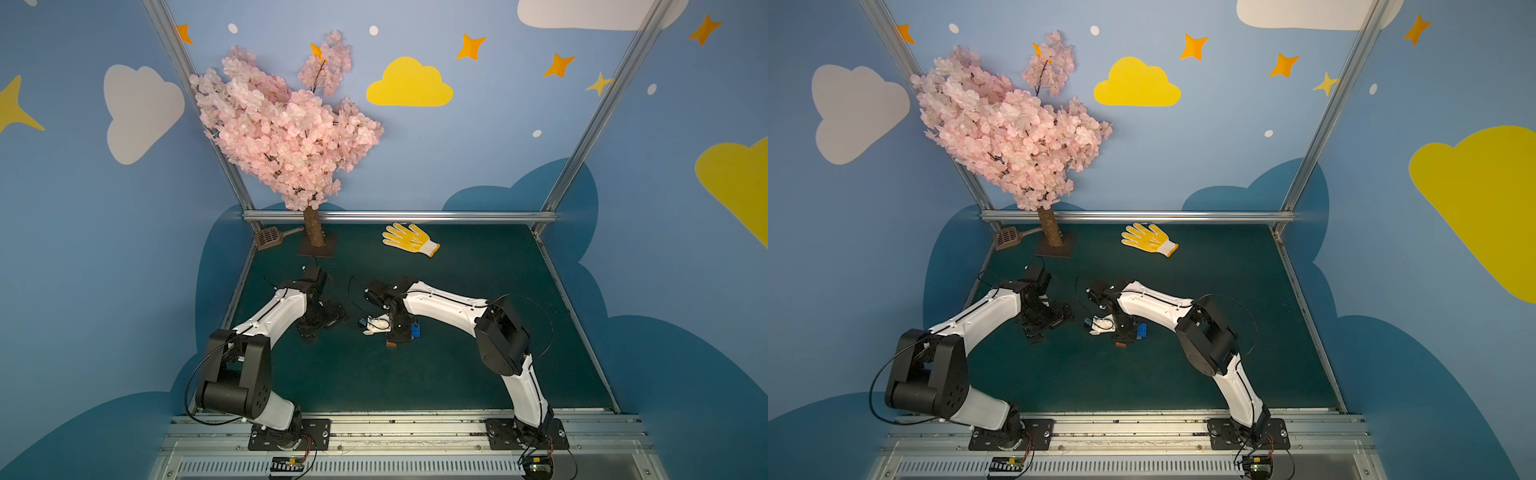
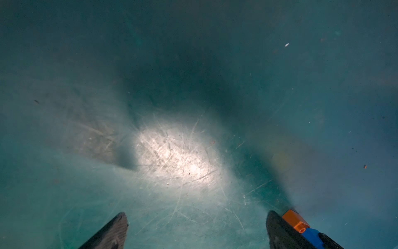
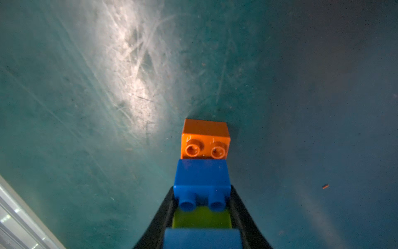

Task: Assemble the letter y with lego
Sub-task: Assemble the lego brick with the lego brick.

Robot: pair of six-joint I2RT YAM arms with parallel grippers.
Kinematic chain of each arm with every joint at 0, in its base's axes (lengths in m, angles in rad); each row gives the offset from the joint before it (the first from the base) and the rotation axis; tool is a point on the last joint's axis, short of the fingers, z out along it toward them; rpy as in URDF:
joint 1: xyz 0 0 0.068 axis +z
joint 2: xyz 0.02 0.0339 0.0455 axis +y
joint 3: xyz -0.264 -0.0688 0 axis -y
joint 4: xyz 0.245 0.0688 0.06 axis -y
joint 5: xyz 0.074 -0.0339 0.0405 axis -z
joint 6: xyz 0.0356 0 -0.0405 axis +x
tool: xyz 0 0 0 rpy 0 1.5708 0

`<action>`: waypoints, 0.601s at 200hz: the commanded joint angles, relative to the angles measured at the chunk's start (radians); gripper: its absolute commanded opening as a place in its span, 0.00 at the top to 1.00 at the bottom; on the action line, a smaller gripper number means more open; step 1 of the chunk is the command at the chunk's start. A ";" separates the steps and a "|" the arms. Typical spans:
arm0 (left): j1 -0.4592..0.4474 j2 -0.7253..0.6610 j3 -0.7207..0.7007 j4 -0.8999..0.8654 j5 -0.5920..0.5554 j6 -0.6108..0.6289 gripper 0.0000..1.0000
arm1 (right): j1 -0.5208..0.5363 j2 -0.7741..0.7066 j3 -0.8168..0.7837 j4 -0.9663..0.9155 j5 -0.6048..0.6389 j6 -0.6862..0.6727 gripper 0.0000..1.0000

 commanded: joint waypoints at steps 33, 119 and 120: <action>0.004 0.003 0.013 -0.013 0.009 0.006 0.00 | 0.025 0.058 -0.036 0.013 0.012 0.061 1.00; 0.002 0.002 0.012 -0.009 0.012 0.010 0.00 | 0.031 0.003 -0.149 0.115 0.011 0.031 1.00; 0.003 0.002 0.012 -0.008 0.012 0.010 0.00 | 0.031 0.001 -0.151 0.117 0.009 0.028 1.00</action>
